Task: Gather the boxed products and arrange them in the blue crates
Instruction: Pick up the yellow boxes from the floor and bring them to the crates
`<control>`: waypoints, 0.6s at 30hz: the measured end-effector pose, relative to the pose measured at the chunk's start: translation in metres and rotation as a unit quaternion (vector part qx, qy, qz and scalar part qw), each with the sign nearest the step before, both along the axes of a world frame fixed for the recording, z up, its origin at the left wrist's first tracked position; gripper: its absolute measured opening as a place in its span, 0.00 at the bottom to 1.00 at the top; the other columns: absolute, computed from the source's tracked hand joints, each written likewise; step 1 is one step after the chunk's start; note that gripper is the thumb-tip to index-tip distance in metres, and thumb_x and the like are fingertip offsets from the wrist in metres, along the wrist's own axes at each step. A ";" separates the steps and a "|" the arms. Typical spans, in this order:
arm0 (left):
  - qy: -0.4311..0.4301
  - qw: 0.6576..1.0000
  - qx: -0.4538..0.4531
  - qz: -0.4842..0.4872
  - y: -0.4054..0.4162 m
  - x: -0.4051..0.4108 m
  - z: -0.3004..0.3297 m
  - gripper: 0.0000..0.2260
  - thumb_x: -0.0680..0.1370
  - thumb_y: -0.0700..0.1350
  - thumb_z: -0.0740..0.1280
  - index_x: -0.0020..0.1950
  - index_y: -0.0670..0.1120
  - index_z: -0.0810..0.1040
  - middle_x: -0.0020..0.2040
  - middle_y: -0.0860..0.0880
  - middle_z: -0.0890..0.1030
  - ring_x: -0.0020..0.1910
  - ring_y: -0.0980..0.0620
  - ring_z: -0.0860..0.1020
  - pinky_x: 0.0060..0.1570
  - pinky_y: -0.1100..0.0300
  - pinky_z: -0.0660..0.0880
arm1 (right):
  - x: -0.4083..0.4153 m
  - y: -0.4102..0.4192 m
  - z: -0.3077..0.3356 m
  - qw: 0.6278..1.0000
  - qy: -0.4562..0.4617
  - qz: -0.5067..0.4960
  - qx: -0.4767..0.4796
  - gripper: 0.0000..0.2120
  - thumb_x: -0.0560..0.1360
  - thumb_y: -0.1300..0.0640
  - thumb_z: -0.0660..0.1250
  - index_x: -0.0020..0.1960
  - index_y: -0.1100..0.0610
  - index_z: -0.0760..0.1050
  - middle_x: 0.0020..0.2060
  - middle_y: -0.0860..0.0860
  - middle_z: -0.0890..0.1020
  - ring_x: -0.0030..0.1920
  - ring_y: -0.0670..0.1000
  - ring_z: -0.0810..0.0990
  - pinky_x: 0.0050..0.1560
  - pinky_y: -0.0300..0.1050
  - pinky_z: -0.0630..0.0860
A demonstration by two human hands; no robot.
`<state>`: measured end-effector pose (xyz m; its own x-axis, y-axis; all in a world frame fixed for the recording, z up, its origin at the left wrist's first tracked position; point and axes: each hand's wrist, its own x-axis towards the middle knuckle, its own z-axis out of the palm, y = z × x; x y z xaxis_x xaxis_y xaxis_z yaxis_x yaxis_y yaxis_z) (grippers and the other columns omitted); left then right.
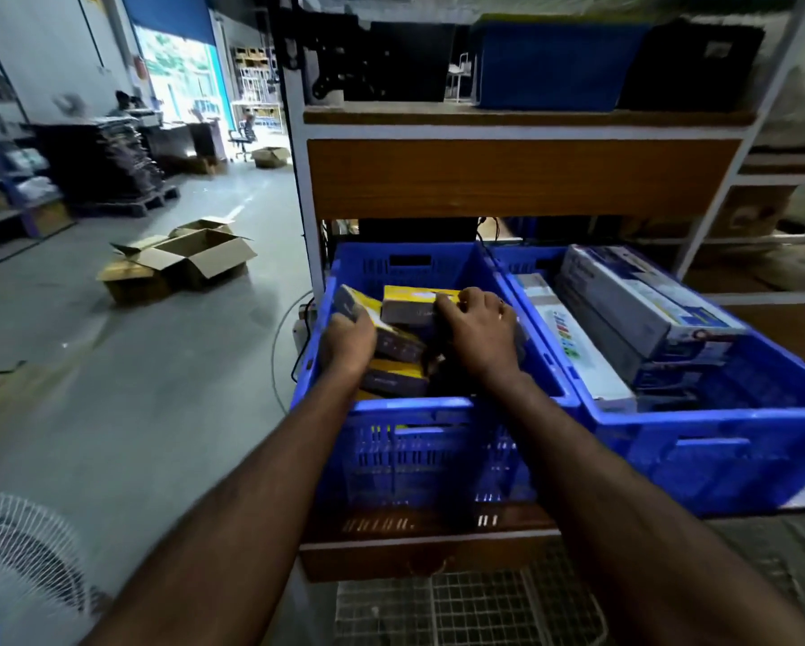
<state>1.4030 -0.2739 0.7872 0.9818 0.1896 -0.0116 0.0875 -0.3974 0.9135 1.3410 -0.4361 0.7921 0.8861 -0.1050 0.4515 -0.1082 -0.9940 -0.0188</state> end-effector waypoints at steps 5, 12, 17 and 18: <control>-0.065 0.973 0.222 -0.014 -0.007 -0.012 0.003 0.25 0.82 0.59 0.53 0.69 0.41 0.69 0.63 0.36 0.70 0.59 0.37 0.73 0.54 0.48 0.72 | -0.005 0.000 0.000 0.999 0.004 0.025 0.036 0.33 0.68 0.47 0.73 0.70 0.48 0.66 0.65 0.55 0.69 0.65 0.59 0.66 0.66 0.59 0.61; -0.132 0.943 0.302 -0.046 -0.009 -0.019 0.003 0.20 0.81 0.56 0.57 0.63 0.42 0.73 0.62 0.39 0.71 0.59 0.39 0.72 0.52 0.48 0.72 | -0.011 0.002 0.001 0.996 -0.064 0.035 0.054 0.25 0.72 0.55 0.71 0.67 0.52 0.71 0.63 0.55 0.73 0.64 0.59 0.69 0.64 0.60 0.65; -0.221 0.924 0.300 -0.084 -0.012 -0.029 0.005 0.18 0.81 0.55 0.59 0.64 0.44 0.74 0.61 0.43 0.73 0.58 0.44 0.73 0.47 0.56 0.70 | -0.019 0.001 0.006 0.989 -0.111 0.053 0.084 0.18 0.73 0.55 0.69 0.63 0.54 0.74 0.59 0.55 0.76 0.60 0.58 0.72 0.58 0.57 0.68; -0.224 0.925 0.295 -0.083 -0.011 -0.032 0.006 0.18 0.81 0.54 0.59 0.64 0.44 0.74 0.61 0.43 0.73 0.58 0.45 0.73 0.48 0.55 0.71 | -0.023 0.001 0.006 0.987 -0.119 0.057 0.094 0.18 0.74 0.55 0.69 0.63 0.54 0.75 0.58 0.55 0.76 0.60 0.58 0.72 0.58 0.57 0.68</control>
<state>1.3710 -0.2852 0.7928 0.8794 -0.1216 0.4603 -0.3544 -0.8128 0.4624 1.3180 -0.4356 0.7981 0.7686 -0.1133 0.6297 0.0332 -0.9758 -0.2161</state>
